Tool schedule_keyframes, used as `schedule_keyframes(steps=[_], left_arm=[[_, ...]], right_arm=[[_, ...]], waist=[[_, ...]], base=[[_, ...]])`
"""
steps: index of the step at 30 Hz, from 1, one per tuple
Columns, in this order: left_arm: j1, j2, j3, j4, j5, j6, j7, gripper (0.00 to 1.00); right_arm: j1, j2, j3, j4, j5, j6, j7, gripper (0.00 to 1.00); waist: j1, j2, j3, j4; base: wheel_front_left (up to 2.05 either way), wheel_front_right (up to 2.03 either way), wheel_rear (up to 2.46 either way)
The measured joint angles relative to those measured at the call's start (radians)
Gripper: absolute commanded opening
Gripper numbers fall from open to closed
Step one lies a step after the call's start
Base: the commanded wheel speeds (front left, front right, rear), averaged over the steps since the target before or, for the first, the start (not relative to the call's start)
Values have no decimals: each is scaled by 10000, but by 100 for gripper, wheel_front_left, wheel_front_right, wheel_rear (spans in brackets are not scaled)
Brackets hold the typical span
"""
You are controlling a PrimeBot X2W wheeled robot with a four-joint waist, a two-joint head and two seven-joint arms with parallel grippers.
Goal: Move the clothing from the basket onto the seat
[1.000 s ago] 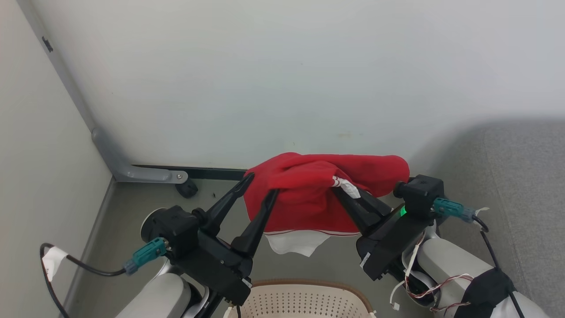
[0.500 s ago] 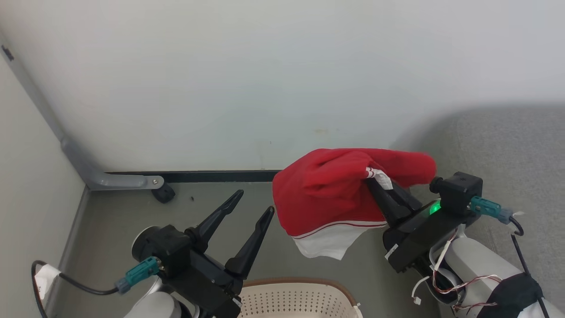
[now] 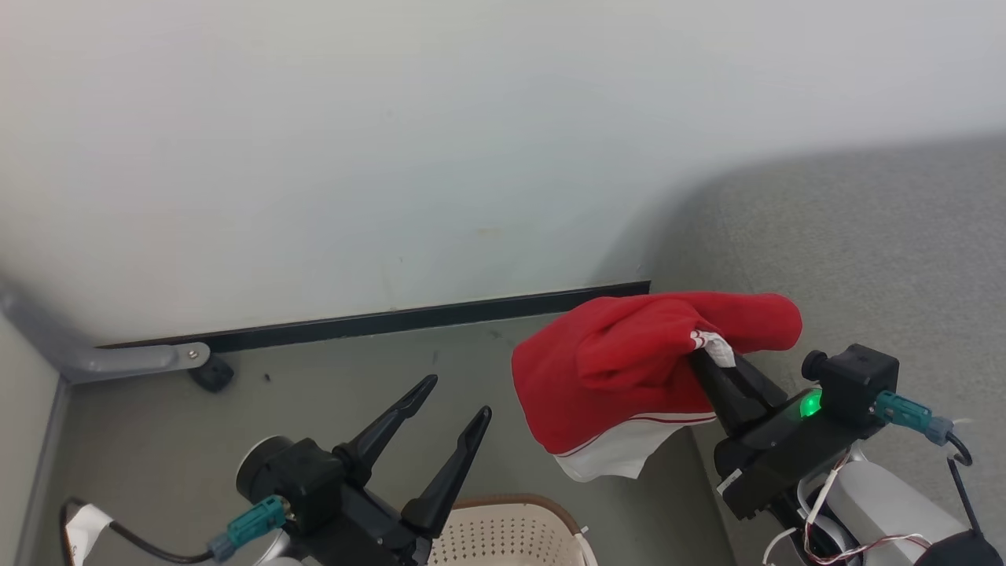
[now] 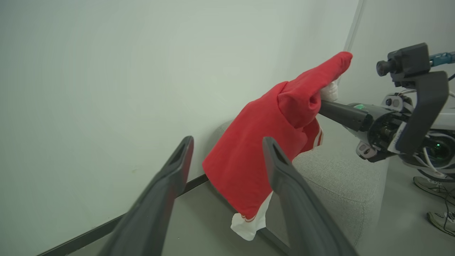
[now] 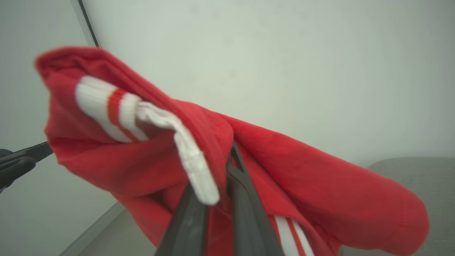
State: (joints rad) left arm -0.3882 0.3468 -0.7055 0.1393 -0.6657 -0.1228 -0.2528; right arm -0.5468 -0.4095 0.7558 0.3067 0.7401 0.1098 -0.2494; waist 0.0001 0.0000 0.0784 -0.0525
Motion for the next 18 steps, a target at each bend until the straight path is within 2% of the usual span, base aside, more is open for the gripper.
schedule_keyframes(steps=[12,18], left_arm=[[503,61,90,-407,408,288,0,100],[502,123,142,-504,516,370,0,100]], right_arm=[[1026,-368,-970,-1101,-533,-485,0,0],[1332,-408,-1375,-1544,-700,-623,0,0]], waist=[[0,0,11,-1570],[0,0,113,-2293]], base=[[0,0,0],[0,0,0]])
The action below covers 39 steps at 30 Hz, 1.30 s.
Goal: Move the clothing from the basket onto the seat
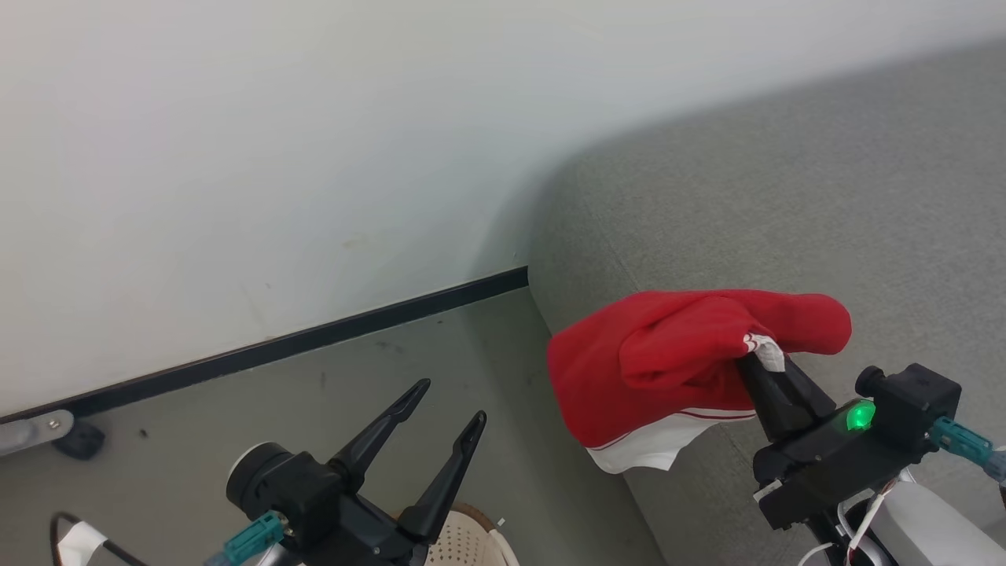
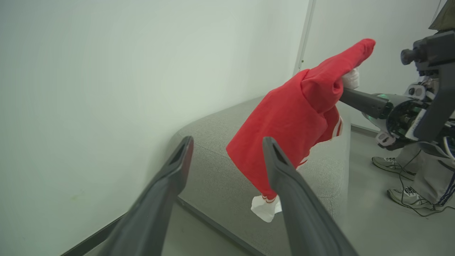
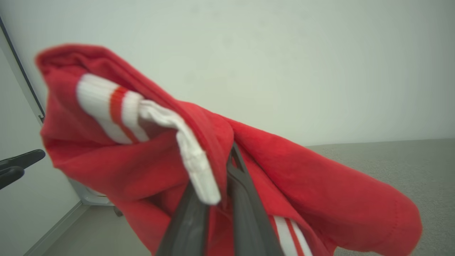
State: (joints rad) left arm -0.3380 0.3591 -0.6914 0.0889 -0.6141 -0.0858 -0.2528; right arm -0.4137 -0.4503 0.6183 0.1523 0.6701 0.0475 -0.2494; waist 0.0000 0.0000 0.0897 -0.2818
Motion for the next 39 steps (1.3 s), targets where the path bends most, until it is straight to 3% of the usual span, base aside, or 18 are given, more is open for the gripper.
schedule_keyframes(steps=[18,30,39], left_arm=[[-56,98,77,-290,272,77,0,100],[-267,96,-23,-299,468,54,0,100],[-443,299,82,-639,548,54,0,100]], right_arm=[[678,-128,-1177,-1060,-546,-138,-2,0],[1026,-82,-1733,-1350,-773,-207,-4,0],[560,90,-2318,-1064,-732,33,-2,0]], waist=[[0,0,563,-1626],[0,0,871,-1803],[1,0,1314,-1699]], base=[[0,0,0],[0,0,0],[0,0,0]])
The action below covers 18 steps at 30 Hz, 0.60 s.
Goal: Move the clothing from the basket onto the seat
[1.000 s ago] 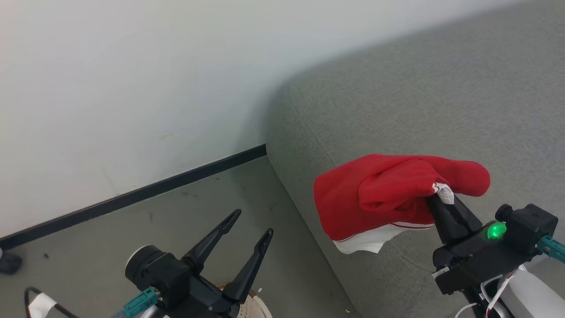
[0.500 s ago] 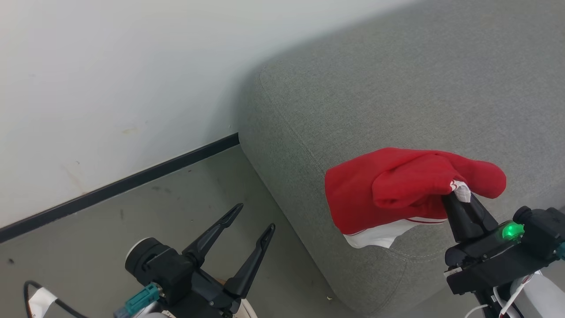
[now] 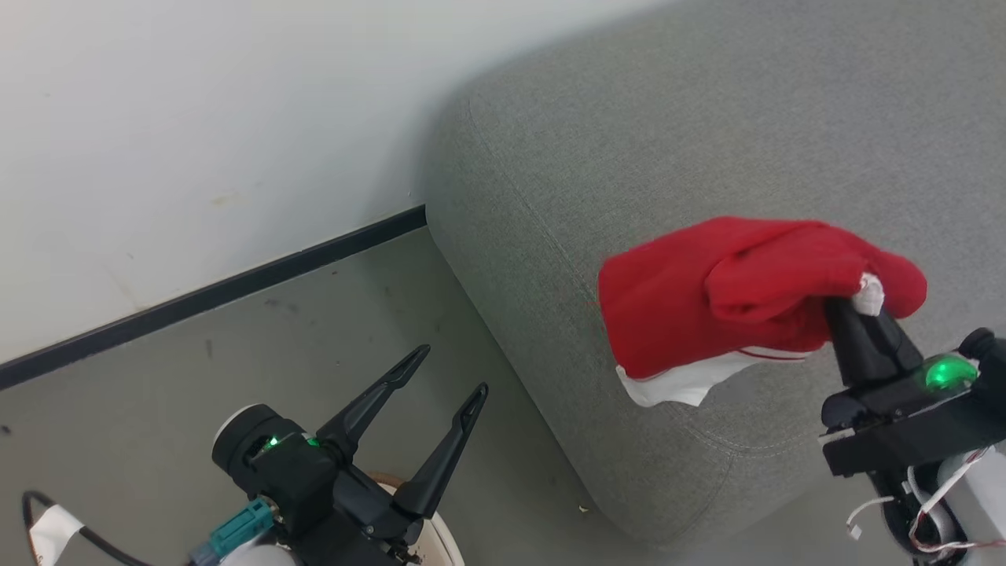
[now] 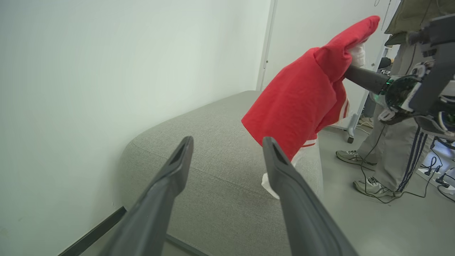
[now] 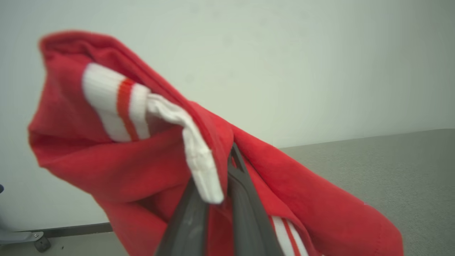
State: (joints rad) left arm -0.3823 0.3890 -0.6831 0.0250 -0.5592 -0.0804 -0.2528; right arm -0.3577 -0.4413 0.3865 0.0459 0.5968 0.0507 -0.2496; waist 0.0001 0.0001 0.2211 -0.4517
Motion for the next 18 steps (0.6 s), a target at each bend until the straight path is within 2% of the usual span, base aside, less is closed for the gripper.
schedule_keyframes(steps=[7,15,18], left_arm=[[-274,199,-29,-345,144,-50,54,100],[-636,564,-2,-911,253,-90,328,100],[-802,602,-27,-1197,288,-167,489,100]], right_arm=[[-839,-33,-828,913,249,84,-29,0],[-2025,-111,-1649,1624,376,-81,-71,0],[-2371,-180,-1906,1960,378,-242,-71,0]], waist=[[0,0,495,89],[1,0,1242,301],[1,0,1575,395]], base=[[0,0,0],[0,0,0],[0,0,0]])
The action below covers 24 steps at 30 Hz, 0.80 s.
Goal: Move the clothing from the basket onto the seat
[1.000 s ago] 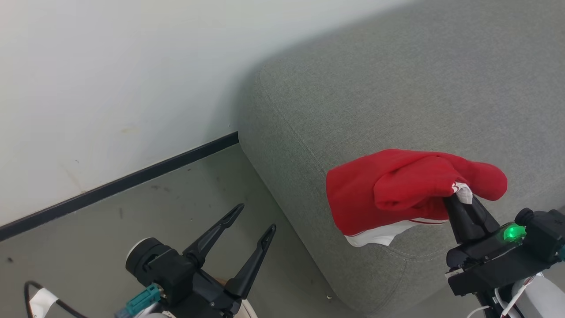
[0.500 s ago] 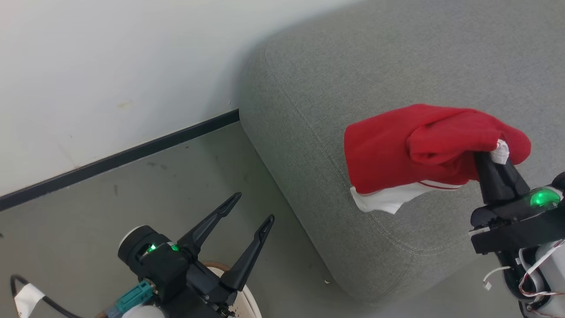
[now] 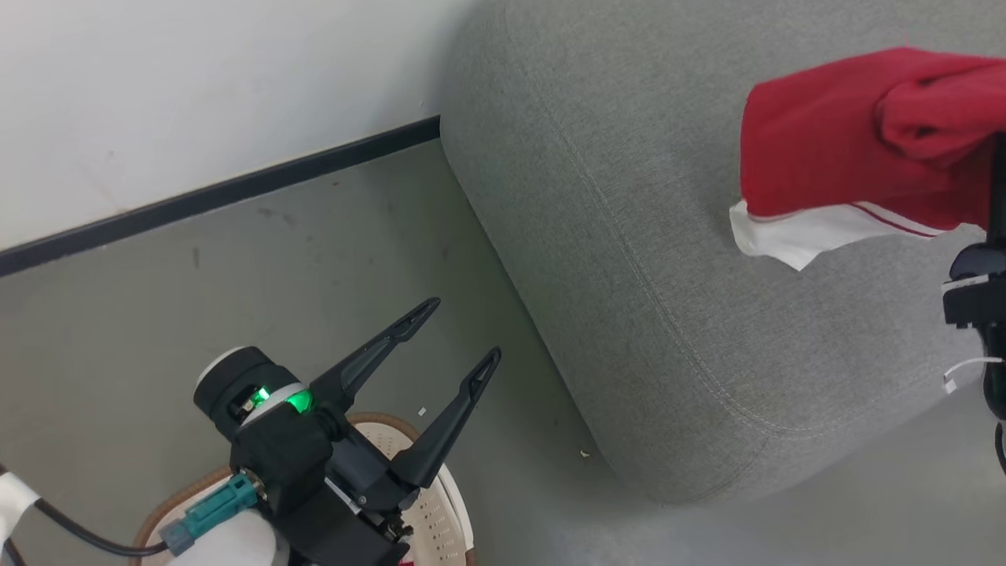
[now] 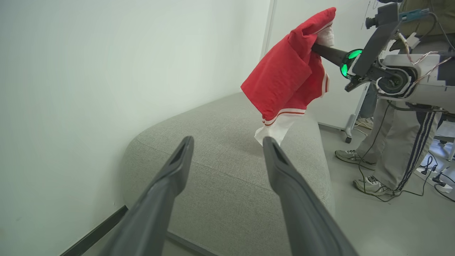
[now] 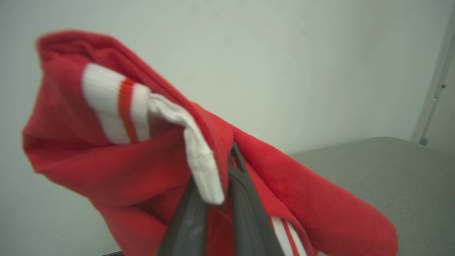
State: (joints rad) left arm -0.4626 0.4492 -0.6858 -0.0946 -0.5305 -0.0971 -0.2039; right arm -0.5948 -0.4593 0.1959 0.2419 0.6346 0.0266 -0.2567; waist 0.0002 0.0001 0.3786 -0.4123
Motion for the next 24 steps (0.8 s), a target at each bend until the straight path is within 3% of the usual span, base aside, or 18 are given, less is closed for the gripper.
schedule_keyframes(steps=[16,24], left_arm=[[-933,704,171,-1160,290,-96,545,100],[-1341,965,322,-1402,288,-174,715,100]], right_arm=[[-1952,-479,-736,625,-148,-387,-2,0],[-2910,-619,-1302,621,-796,-1076,-2,0]], waist=[[0,1,1949,489],[0,1,2948,679]], base=[[0,0,0],[0,0,0]])
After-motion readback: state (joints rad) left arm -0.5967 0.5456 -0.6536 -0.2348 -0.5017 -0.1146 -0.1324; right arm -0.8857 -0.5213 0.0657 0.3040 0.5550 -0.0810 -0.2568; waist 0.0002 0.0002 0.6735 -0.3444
